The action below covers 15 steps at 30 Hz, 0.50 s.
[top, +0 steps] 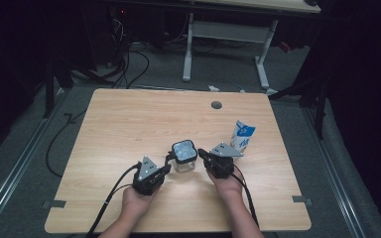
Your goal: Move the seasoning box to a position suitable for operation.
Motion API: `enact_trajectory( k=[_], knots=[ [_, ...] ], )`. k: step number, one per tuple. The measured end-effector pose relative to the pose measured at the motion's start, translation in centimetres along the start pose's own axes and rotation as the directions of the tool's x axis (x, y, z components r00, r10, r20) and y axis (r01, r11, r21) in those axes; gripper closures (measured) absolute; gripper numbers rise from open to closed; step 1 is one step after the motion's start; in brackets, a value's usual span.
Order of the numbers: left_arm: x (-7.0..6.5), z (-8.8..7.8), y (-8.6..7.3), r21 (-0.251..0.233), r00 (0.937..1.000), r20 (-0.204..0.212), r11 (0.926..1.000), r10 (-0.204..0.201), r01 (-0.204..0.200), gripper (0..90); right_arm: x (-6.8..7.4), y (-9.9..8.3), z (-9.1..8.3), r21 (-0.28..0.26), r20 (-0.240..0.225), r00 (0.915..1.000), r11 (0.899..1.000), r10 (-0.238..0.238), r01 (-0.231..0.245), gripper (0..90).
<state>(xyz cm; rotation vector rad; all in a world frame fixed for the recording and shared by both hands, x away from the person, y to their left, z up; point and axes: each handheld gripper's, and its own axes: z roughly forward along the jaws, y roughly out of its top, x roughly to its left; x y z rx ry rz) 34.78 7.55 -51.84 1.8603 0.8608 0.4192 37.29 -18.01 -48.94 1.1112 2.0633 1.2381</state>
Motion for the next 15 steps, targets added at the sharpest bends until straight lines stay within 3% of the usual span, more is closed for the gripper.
enact_trajectory(
  k=[3, 7, 10, 15],
  knots=[
    [0.9, 0.8, 0.0, -0.001, 0.9989, -0.015, 0.9991, -0.043, 0.043, 90.0, -0.1, -0.1, -0.1, 0.005, 0.000, 1.0000, 1.000, -0.002, 0.002, 89.7],
    [1.8, 1.0, 0.2, -0.007, 0.9980, -0.031, 0.9984, -0.056, 0.055, 90.0, -0.2, -0.2, -0.1, 0.006, -0.002, 1.0000, 1.000, 0.000, 0.000, 89.6],
    [3.2, 1.6, 0.6, -0.022, 0.9953, -0.050, 0.9964, -0.083, 0.082, 90.0, -0.2, -0.3, -0.1, 0.006, -0.001, 1.0000, 1.000, -0.005, 0.005, 89.6],
    [4.3, 2.0, 1.1, -0.022, 0.9931, -0.076, 0.9959, -0.089, 0.087, 90.0, -0.2, -0.3, -0.2, 0.003, -0.002, 1.0000, 1.000, -0.004, 0.004, 89.6]
  ],
)
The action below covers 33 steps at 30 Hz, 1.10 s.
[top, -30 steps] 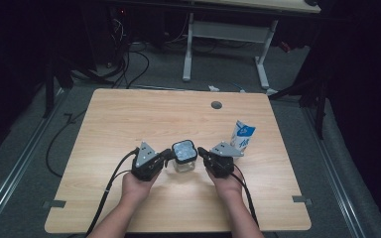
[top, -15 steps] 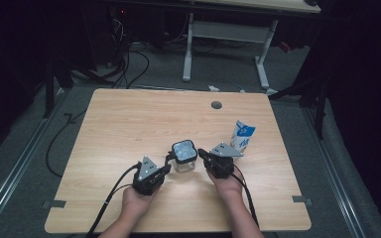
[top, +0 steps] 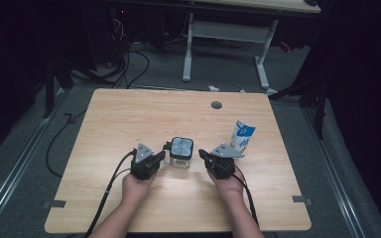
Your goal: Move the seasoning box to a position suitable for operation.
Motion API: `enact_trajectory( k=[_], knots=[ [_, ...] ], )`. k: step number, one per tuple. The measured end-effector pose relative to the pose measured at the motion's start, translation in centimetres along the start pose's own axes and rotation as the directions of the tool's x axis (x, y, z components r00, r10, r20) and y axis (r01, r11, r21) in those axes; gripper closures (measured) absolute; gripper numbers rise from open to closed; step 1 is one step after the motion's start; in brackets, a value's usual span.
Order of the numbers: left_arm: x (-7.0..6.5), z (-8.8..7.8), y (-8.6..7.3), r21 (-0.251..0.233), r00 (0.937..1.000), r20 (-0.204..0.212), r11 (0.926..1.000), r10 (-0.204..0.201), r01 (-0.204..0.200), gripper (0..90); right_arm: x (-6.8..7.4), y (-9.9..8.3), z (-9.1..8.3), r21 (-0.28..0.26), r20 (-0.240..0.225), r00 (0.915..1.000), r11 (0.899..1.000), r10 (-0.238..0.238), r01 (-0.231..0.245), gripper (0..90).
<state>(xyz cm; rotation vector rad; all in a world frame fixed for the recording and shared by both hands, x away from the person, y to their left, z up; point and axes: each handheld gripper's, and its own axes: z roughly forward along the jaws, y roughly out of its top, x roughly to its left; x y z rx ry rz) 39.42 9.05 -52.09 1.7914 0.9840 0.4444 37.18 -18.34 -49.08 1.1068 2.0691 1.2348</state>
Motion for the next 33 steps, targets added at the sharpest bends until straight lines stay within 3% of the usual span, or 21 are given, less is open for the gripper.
enact_trajectory(
  k=[6, 13, 14, 28, 33],
  knots=[
    [-0.1, -2.0, 1.7, -0.053, 0.9997, -0.017, 0.9984, 0.019, -0.020, 90.0, 0.0, -0.1, 0.1, -0.001, -0.011, 0.9999, 1.000, 0.005, -0.005, 89.6],
    [-0.6, -1.5, 3.9, -0.085, 0.9991, -0.022, 0.9957, 0.036, -0.038, 90.0, 0.3, 0.0, 0.1, -0.007, -0.017, 0.9998, 1.000, -0.006, 0.006, 89.6],
    [-0.8, -1.1, 4.3, -0.086, 0.9982, -0.027, 0.9948, 0.053, -0.055, 90.0, 0.2, 0.0, 0.1, -0.011, -0.015, 0.9999, 1.000, -0.004, 0.003, 89.5],
    [-0.7, 0.1, 4.5, -0.044, 0.9951, -0.053, 0.9953, 0.084, -0.086, 90.0, 0.1, 0.2, -0.2, -0.025, -0.016, 0.9999, 1.000, 0.004, -0.005, 89.4],
    [-1.0, 0.0, 4.5, -0.063, 0.9957, -0.041, 0.9943, 0.083, -0.086, 90.0, 0.1, 0.3, -0.1, -0.027, -0.018, 0.9998, 1.000, 0.005, -0.005, 89.4]
  ],
)
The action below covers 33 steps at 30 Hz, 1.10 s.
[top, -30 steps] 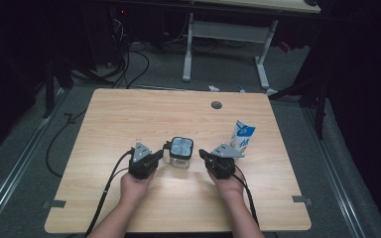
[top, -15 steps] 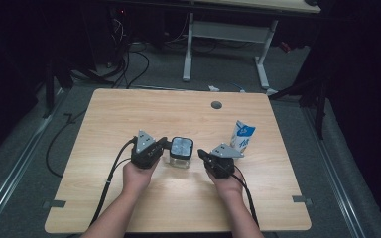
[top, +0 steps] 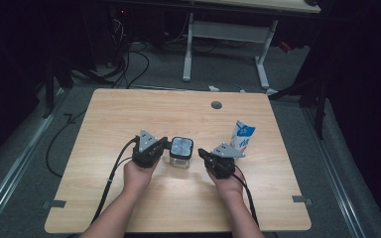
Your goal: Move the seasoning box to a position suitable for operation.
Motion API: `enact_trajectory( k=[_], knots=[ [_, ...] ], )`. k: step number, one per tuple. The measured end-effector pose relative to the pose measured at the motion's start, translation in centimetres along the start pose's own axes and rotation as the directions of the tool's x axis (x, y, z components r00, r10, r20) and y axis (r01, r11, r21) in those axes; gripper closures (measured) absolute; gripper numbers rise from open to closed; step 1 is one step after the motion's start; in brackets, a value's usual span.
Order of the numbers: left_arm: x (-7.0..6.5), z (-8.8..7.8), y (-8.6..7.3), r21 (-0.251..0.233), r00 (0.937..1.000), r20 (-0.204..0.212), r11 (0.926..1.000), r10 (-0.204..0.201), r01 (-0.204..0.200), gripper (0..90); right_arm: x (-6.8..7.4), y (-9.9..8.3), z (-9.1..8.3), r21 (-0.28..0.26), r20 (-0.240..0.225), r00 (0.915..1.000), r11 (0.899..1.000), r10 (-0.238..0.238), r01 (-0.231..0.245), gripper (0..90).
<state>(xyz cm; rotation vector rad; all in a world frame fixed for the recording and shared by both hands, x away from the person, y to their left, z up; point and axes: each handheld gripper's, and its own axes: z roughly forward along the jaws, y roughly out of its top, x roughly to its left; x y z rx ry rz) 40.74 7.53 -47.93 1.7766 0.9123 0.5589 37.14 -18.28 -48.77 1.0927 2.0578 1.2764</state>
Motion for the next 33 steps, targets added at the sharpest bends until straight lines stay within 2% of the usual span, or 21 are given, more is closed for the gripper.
enact_trajectory(
  k=[19, 33],
  knots=[
    [-0.19, 0.05, -0.17, -0.003, 1.0000, -0.001, 1.0000, 0.007, -0.007, 90.0, 0.32, 0.08, 0.11, -0.001, -0.004, 1.0000, 1.000, -0.002, 0.002, 89.5],
    [-0.20, 0.04, -0.41, -0.018, 1.0000, -0.005, 0.9998, 0.005, -0.005, 90.0, 0.70, 0.32, 0.59, 0.005, 0.007, 0.9996, 1.000, -0.026, 0.026, 89.6]
  ],
)
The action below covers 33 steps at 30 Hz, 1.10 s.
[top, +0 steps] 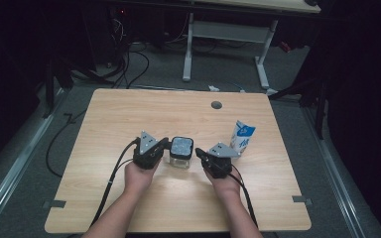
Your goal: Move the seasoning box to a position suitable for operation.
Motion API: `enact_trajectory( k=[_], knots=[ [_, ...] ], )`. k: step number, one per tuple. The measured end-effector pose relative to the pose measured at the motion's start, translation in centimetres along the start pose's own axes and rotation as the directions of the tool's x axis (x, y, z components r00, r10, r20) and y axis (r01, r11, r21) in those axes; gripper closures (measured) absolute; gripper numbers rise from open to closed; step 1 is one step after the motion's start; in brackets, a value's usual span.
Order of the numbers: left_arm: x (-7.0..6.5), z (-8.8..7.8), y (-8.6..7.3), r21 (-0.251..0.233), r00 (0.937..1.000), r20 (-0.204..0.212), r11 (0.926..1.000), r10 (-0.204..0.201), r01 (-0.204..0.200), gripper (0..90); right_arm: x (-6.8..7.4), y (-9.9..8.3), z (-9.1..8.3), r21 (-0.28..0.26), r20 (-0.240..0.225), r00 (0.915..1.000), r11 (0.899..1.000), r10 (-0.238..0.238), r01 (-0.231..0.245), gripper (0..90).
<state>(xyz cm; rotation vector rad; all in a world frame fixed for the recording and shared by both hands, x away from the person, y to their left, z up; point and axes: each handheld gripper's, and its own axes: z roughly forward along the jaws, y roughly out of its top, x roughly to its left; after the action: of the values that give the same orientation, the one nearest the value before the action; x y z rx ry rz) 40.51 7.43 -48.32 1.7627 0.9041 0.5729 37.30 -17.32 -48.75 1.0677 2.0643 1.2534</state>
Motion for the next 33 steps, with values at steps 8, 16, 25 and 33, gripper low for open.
enact_trajectory(
  k=[8, 16, 25, 33],
  knots=[
    [-0.03, 0.00, -0.03, -0.003, 1.0000, -0.002, 1.0000, 0.006, -0.006, 90.0, 0.29, -0.06, 0.42, 0.004, -0.007, 0.9999, 1.000, -0.010, 0.010, 89.6],
    [-0.06, -0.01, -0.02, -0.001, 0.9999, -0.004, 1.0000, 0.010, -0.010, 90.0, 0.31, -0.03, 0.50, 0.005, -0.005, 0.9999, 1.000, -0.014, 0.014, 89.6],
    [-0.03, -0.03, -0.06, -0.003, 1.0000, -0.002, 1.0000, 0.009, -0.009, 90.0, 0.42, -0.09, 0.65, 0.012, -0.009, 0.9998, 1.000, -0.015, 0.015, 89.6],
    [0.00, -0.04, -0.08, -0.003, 0.9999, -0.002, 0.9999, 0.010, -0.010, 90.0, 0.48, -0.12, 0.70, 0.013, -0.009, 0.9998, 1.000, -0.015, 0.015, 89.6]
  ],
)
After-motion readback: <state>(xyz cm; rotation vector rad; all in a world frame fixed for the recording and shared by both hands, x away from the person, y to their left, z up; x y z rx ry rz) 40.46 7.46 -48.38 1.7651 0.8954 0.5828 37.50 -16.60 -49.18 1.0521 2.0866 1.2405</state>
